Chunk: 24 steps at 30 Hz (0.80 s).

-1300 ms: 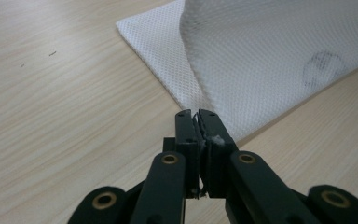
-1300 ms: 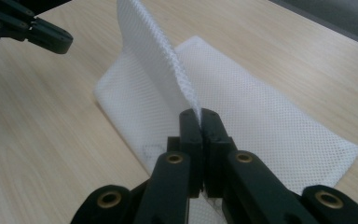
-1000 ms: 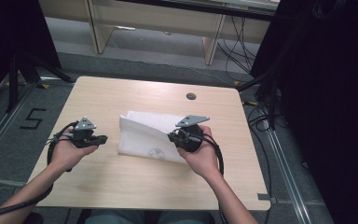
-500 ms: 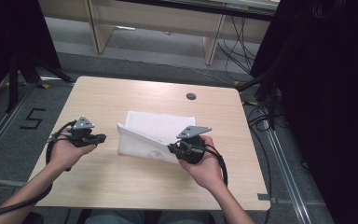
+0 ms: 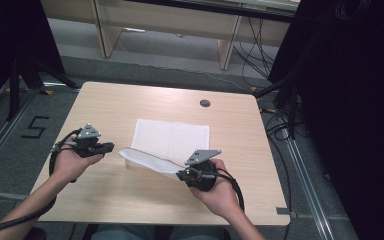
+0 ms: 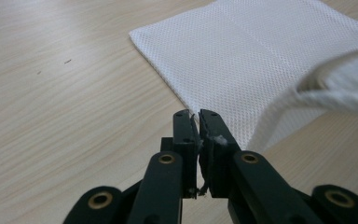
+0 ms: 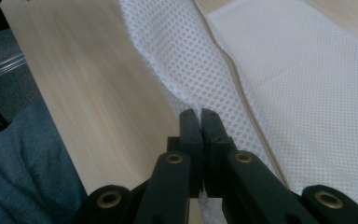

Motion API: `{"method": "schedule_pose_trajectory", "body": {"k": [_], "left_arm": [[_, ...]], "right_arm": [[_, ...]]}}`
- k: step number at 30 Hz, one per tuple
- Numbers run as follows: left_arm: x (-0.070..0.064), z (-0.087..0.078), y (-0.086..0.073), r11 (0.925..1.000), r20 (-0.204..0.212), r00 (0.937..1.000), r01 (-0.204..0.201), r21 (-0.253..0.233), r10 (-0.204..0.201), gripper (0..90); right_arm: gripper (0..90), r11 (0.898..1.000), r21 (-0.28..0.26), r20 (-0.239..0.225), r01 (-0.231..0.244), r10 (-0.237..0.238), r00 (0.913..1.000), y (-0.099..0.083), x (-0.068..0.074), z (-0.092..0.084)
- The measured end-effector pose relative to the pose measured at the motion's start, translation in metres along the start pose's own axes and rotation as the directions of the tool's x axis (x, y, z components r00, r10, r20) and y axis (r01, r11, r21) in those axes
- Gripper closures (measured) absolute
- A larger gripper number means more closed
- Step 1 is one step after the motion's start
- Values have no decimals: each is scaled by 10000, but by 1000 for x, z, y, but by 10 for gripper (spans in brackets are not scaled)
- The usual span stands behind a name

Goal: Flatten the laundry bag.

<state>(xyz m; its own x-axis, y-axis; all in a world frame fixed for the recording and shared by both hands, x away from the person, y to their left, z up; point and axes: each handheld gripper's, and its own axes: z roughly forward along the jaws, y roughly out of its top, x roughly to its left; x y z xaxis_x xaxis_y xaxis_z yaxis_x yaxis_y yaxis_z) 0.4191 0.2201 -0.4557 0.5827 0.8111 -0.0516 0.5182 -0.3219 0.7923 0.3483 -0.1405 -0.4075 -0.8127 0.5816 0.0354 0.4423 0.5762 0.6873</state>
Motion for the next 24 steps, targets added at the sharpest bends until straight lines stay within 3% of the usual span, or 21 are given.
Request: {"method": "schedule_pose_trajectory", "body": {"k": [1, 5, 7, 9, 13, 14, 17, 18, 22, 23, 24], "left_arm": [[0, 0, 0, 10000, 49, 10000, -21, 42, 21, 845], [-2, 1, 0, 10000, 34, 10000, -70, -47, 70, 835], [-3, 1, 1, 9999, 65, 9999, -142, 29, 142, 830], [-4, 2, 1, 10000, 167, 9998, -92, 10, 92, 825], [-10, 5, 1, 9993, 493, 9981, -369, 25, 367, 805], [-13, 6, 2, 9989, 698, 9966, -456, 114, 447, 798], [-22, 11, 2, 9964, 1049, 9914, -816, 218, 789, 768], [-25, 13, 2, 9947, 1164, 9885, -997, 267, 960, 743], [-36, 18, 1, 9913, 1440, 9824, -1258, 397, 1189, 713], [-38, 19, 1, 9885, 1599, 9776, -1454, 420, 1370, 703], [-41, 20, 1, 9884, 1640, 9768, -1464, 410, 1378, 692]], "right_arm": [[899, 9998, 16, -103, 201, -200, 9997, -2, 0, 2], [900, 9983, 573, -364, -107, 128, 9993, -12, 6, 2], [899, 9983, 591, -370, -8, 30, 9993, -18, 8, 7], [899, 9949, 1008, -651, -72, 138, 9978, -23, 11, 9], [899, 9916, 1291, -839, -56, 166, 9963, -34, 16, 19], [899, 9897, 1421, -899, -182, 312, 9955, -36, 18, 21], [897, 9840, 1782, -1003, 64, 117, 9949, -40, 17, 25], [892, 9781, 2083, -1026, -16, 235, 9944, -43, 18, 28], [856, 9723, 2333, -1163, -109, 391, 9924, -45, 19, 30], [840, 9712, 2369, -1162, -237, 525, 9918, -45, 21, 29], [819, 9754, 2193, -1211, -243, 519, 9913, -45, 21, 26]]}}
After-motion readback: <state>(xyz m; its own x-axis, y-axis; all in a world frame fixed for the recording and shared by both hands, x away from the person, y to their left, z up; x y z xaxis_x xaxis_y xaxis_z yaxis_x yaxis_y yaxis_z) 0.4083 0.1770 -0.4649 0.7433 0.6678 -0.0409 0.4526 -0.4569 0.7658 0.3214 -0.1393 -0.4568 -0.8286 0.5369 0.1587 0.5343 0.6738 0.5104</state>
